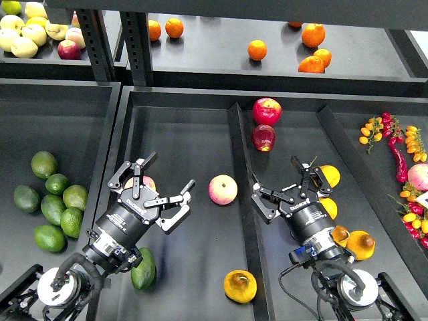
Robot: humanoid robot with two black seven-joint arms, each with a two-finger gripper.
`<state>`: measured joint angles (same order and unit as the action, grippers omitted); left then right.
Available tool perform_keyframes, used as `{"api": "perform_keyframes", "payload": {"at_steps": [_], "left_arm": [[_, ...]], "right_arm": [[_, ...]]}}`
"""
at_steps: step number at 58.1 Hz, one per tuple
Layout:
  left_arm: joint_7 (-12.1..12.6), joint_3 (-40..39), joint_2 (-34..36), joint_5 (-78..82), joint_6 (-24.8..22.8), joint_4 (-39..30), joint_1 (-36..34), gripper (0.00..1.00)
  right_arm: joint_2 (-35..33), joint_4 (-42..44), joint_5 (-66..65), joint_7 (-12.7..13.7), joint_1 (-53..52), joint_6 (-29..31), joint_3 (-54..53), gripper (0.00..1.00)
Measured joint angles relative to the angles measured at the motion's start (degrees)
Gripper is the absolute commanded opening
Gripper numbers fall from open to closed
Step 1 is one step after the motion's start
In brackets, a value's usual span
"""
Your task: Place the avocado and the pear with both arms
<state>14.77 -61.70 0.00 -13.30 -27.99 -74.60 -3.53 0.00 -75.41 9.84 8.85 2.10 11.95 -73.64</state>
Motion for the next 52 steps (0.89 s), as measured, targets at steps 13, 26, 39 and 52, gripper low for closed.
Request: {"api": "perform_keyframes", "payload": {"at_steps": [13, 26, 39, 52], "left_arm": [[0.28, -0.19, 0.00, -0.09, 0.00, -1.17, 0.01, 1.00], [0.29, -0.51, 0.00, -0.11, 0.00, -1.47, 0.37, 1.00], [0.25, -0.52, 0.00, -0.07, 0.00, -1.45, 0.59, 1.00], [0.22, -0.52, 0.00, -0.06, 0.00, -1.43, 0.75, 1.00]], "right_arm": [[0.00, 0.00, 0.00, 0.09, -0.07, 0.01, 0.13, 0.99], [0.00, 0.00, 0.00, 0.09, -0.06, 0.00, 0.17, 0.99], [0.00, 0.00, 0.00, 0.11, -0.06, 0.01, 0.26, 0.99], [0.00, 0.00, 0.00, 0.12, -0.02, 0.01, 0.34, 0.99]]}}
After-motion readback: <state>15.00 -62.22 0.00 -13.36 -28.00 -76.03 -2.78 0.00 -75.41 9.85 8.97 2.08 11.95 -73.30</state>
